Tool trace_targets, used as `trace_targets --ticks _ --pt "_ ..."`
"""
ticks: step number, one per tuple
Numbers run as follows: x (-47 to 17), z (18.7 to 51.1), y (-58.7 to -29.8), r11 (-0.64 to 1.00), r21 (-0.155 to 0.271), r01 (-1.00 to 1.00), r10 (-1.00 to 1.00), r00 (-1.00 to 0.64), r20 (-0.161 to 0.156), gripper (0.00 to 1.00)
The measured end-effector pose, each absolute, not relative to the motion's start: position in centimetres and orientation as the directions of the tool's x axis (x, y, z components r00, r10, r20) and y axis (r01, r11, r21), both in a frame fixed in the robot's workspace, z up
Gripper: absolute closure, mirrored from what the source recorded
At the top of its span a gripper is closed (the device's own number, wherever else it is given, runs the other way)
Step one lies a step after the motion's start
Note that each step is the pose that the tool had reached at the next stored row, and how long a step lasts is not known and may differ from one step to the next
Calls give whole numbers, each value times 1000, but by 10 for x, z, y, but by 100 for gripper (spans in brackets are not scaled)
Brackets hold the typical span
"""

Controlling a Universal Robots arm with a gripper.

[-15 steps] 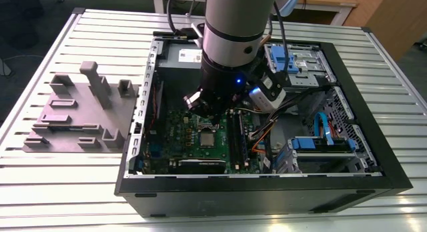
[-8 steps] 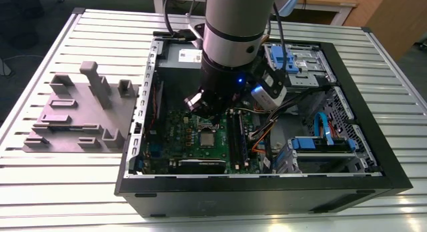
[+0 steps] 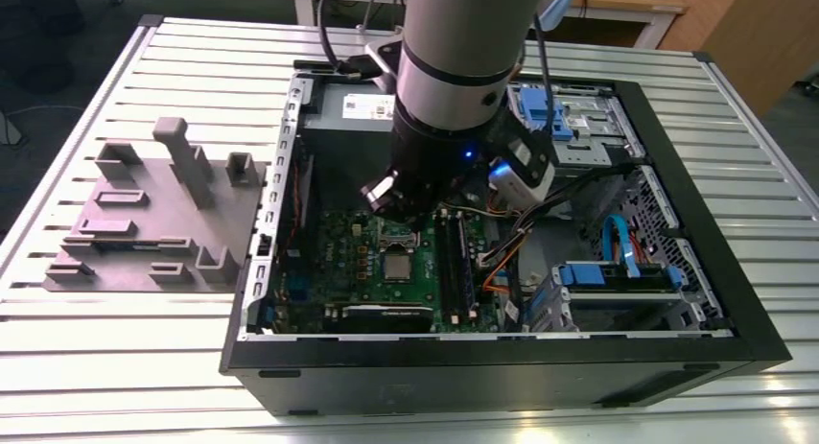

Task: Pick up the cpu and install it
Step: 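Close the cpu cover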

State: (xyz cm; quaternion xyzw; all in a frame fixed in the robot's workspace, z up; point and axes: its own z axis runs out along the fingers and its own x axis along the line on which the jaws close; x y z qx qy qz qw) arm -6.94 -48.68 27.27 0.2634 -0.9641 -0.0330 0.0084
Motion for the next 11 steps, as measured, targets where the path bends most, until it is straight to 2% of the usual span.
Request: trace_targets --ticks 11 --pt "-67 271 -487 791 69 -609 -610 -792 -2 90"
